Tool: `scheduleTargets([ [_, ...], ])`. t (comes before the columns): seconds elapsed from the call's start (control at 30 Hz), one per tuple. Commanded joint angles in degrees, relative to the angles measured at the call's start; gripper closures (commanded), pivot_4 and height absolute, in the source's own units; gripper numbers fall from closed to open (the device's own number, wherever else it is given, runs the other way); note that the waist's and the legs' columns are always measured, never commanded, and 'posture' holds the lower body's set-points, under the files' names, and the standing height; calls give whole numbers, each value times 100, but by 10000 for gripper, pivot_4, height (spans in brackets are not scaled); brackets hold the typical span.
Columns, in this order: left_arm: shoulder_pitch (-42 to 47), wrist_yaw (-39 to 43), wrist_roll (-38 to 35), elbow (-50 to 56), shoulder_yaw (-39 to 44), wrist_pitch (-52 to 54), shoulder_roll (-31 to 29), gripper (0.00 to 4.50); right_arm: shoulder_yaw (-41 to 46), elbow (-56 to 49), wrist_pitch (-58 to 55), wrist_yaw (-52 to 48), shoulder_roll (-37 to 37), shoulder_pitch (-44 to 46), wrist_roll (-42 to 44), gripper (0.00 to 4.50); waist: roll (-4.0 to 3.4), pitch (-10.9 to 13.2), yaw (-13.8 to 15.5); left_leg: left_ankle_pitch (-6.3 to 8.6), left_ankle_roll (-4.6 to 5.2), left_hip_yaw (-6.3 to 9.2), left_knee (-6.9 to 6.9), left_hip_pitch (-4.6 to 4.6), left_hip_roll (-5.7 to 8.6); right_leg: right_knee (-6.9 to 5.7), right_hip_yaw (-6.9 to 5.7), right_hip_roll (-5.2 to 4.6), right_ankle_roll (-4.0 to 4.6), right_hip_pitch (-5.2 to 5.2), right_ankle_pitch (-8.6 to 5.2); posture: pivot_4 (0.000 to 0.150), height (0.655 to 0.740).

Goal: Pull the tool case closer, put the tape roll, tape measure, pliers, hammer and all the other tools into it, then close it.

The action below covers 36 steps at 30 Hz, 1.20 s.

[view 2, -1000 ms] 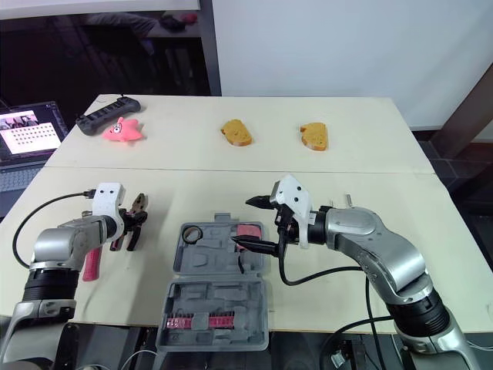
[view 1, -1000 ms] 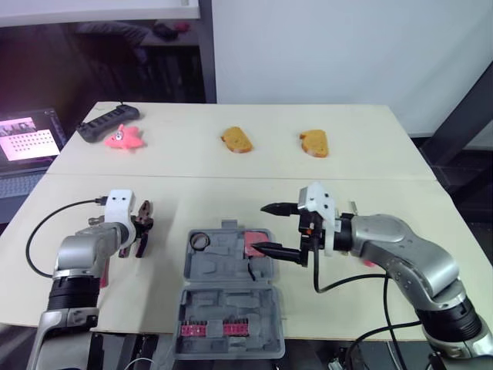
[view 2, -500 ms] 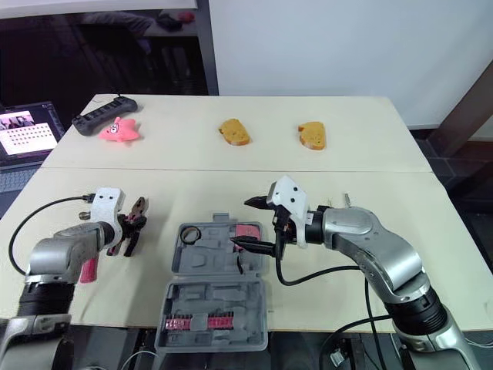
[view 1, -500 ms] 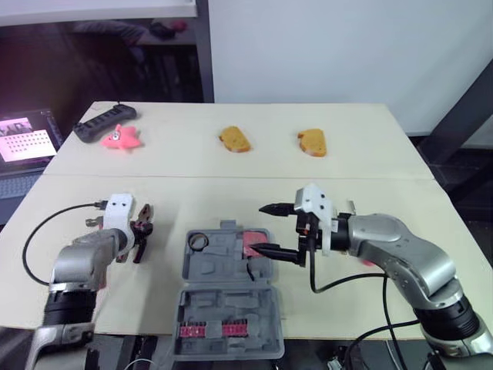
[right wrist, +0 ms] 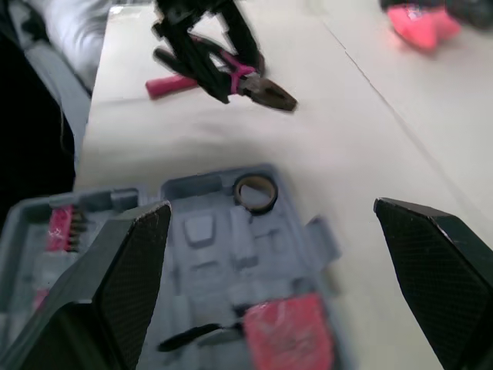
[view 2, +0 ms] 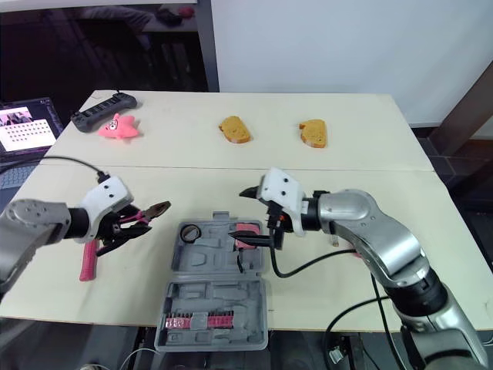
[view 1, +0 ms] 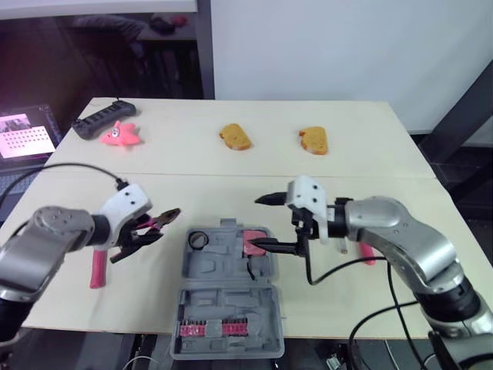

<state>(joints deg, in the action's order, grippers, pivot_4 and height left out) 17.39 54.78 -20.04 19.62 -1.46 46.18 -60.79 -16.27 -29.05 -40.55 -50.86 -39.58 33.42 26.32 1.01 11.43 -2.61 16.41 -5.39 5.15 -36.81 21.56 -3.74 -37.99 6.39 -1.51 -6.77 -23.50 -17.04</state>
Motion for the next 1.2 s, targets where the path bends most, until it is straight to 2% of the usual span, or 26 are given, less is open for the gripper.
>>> scheduleTargets([
  [0.03, 271, 923, -73, -36, -338, -676, -136, 20798, -748, 174, 152, -221, 134, 613, -601, 0, 0, 0, -11, 0, 0, 0, 0, 1, 0, 0, 0, 0, -1, 0, 0, 1500, 7400],
  [0.23, 980, 1929, 419, -741, -1138, -1753, 2, 20798, -1753, 1050, 85, -317, 885, 1540, -1371, 0, -1, 1, -17, 1, 3, -2, 0, 23, -1, -6, 1, 3, 0, -27, 1, 1500, 7400],
  [0.33, 1328, 2078, 462, -948, -1309, -1743, 245, 20798, -2002, 1295, 49, -349, 1094, 1722, -1642, 0, -1, 1, 10, -1, 1, 0, -23, 84, -1, -20, -1, 2, -1, -82, 5, 1500, 7400],
  [0.4, 1505, 2179, 530, -1062, -1405, -1768, 372, 20798, -2134, 1395, -49, -346, 1212, 1796, -1786, 0, -1, 1, 9, -2, -1, 0, -25, 92, 1, -19, -4, -2, -1, -86, 5, 1500, 7400],
  [0.67, 1825, 2372, 719, -1263, -1565, -1830, 716, 20798, -2242, 1633, -355, -289, 1627, 1907, -2116, 0, -1, 1, -50, 0, 1, 4, -21, 92, 0, -27, -9, -1, 0, -93, 5, 1500, 7400],
  [0.93, 1830, 2414, 802, -1284, -1525, -1861, 804, 20798, -2251, 1760, -385, -345, 1754, 1913, -2285, 0, -1, 1, -140, -1, 0, 7, -27, 92, 0, -41, -9, -1, -1, -93, 6, 1500, 7400],
  [1.03, 1816, 2397, 807, -1216, -1513, -1804, 831, 20798, -2232, 1759, -385, -377, 1781, 1897, -2313, 8016, -1, 1, -150, -1, 1, 7, -27, 91, 0, -42, -9, 0, -1, -93, 6, 1500, 7400],
  [1.2, 1785, 2354, 827, -1131, -1508, -1763, 861, 20798, -2228, 1774, -382, -393, 1814, 1883, -2337, 31577, -1, 1, -147, -1, 1, 8, -27, 91, 0, -43, -10, 0, -1, -93, 6, 1500, 7400],
])
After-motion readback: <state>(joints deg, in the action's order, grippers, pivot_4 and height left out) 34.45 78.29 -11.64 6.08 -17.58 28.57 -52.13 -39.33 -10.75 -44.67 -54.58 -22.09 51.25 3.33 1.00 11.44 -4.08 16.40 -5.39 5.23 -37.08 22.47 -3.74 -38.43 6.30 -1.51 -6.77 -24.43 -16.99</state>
